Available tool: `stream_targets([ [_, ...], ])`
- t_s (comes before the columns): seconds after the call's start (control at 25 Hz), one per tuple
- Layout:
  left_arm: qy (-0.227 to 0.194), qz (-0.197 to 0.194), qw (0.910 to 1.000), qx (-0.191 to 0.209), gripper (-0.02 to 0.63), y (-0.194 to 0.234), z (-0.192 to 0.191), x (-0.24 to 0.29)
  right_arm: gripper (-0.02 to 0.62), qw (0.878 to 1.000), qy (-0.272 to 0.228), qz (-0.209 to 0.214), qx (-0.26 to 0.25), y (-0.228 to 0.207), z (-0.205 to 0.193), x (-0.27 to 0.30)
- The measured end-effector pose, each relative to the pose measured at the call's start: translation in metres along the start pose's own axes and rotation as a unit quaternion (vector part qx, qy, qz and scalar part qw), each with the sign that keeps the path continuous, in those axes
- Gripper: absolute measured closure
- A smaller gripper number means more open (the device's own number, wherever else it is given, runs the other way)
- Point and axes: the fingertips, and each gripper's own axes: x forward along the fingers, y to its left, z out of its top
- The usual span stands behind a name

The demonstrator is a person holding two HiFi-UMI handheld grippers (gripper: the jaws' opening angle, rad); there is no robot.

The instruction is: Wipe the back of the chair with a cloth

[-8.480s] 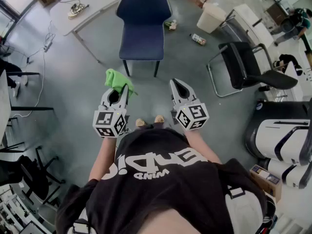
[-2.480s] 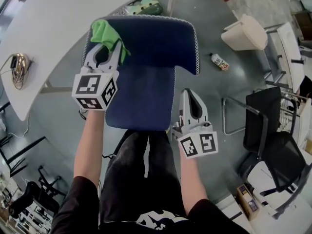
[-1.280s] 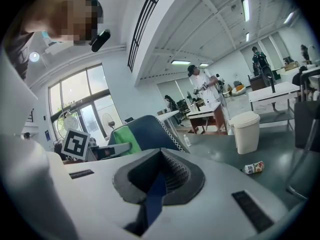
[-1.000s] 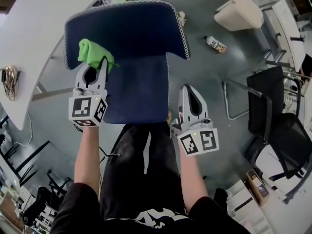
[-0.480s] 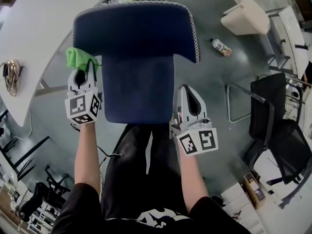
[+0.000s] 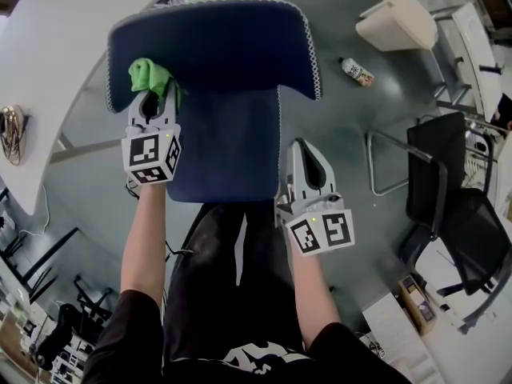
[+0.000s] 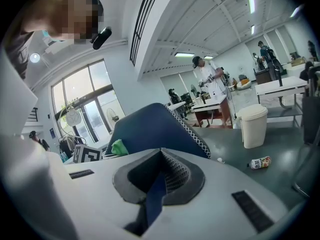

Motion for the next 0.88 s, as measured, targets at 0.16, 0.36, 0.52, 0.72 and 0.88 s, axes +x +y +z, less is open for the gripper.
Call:
stream_targets([
  [0.16,0.001,-0.038,0.9993,0.001,0.541,-0.035,0.001,0.016,0.598,1.0,-0.001,-0.01,0.004,-0.006,-0.001,-0.006],
  [0.36,0.008,-0.094,0.9954,0.013,0.541,-0.086,0.0,0.035,0.598,1.0,-0.002,-0.022,0.009,-0.017,-0.003,-0.012],
  [0.52,0.009,-0.138,0.9901,0.021,0.541,-0.124,0.001,0.044,0.598,0.999,-0.004,-0.03,0.012,-0.021,-0.004,-0.017],
  [0.72,0.008,-0.183,0.9828,0.02,0.541,-0.169,0.005,0.052,0.598,0.999,-0.004,-0.039,0.013,-0.03,-0.004,-0.027],
  [0.88,0.005,-0.215,0.9762,0.028,0.541,-0.195,0.009,0.053,0.598,0.999,-0.006,-0.046,0.015,-0.037,-0.003,-0.034],
])
